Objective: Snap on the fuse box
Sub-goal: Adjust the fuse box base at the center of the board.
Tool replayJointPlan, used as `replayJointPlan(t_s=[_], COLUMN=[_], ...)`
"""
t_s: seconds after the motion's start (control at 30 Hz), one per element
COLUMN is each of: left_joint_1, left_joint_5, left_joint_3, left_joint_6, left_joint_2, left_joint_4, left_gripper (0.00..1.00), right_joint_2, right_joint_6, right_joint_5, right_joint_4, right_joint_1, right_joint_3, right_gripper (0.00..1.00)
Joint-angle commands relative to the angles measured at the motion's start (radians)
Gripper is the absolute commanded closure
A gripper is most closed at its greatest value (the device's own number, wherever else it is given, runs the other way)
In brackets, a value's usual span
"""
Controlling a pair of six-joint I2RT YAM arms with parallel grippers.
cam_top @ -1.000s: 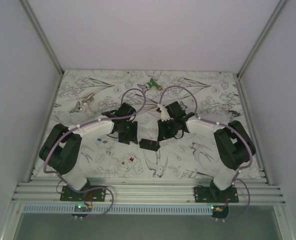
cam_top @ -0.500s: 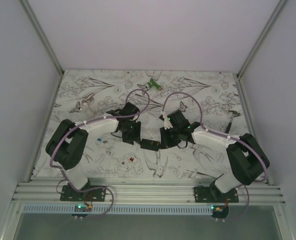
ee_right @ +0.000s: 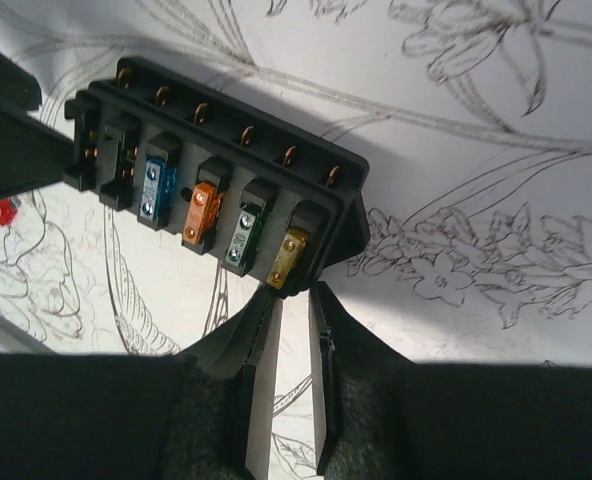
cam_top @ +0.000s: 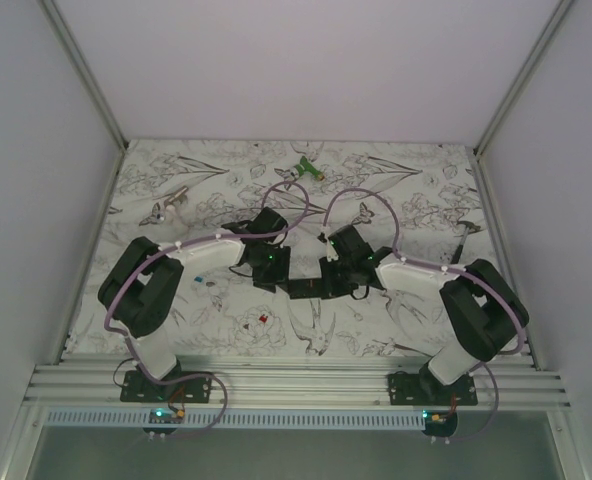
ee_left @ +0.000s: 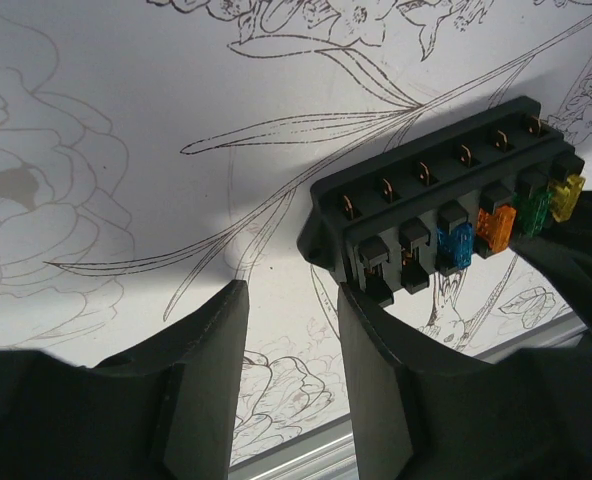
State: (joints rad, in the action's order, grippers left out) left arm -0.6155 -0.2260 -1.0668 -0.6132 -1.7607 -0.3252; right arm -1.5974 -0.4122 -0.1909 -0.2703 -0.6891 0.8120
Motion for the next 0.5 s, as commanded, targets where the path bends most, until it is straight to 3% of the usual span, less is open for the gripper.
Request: replayJointPlan(t_s=[0.0,0.47], left_joint_1=[-0.005,0.016], left_joint_5=[-0.009,-0.015], left_joint_3=[-0.024,-0.02], left_joint_6=[-0.013,-0.021], left_joint_2=[-0.017,-0.002], left_joint_4=[0.003,0.0], left_gripper=[0.56,0.55], right_joint_2=[-0.022,0.023], right_joint_6=[0.0,0.047], right_joint_5=[0.076,0.105], right_joint_4=[0.043,0.021], right_joint_1=[0.006,0.008], right_joint_3=[0.048,0.061], right_gripper=[0.78,0.77])
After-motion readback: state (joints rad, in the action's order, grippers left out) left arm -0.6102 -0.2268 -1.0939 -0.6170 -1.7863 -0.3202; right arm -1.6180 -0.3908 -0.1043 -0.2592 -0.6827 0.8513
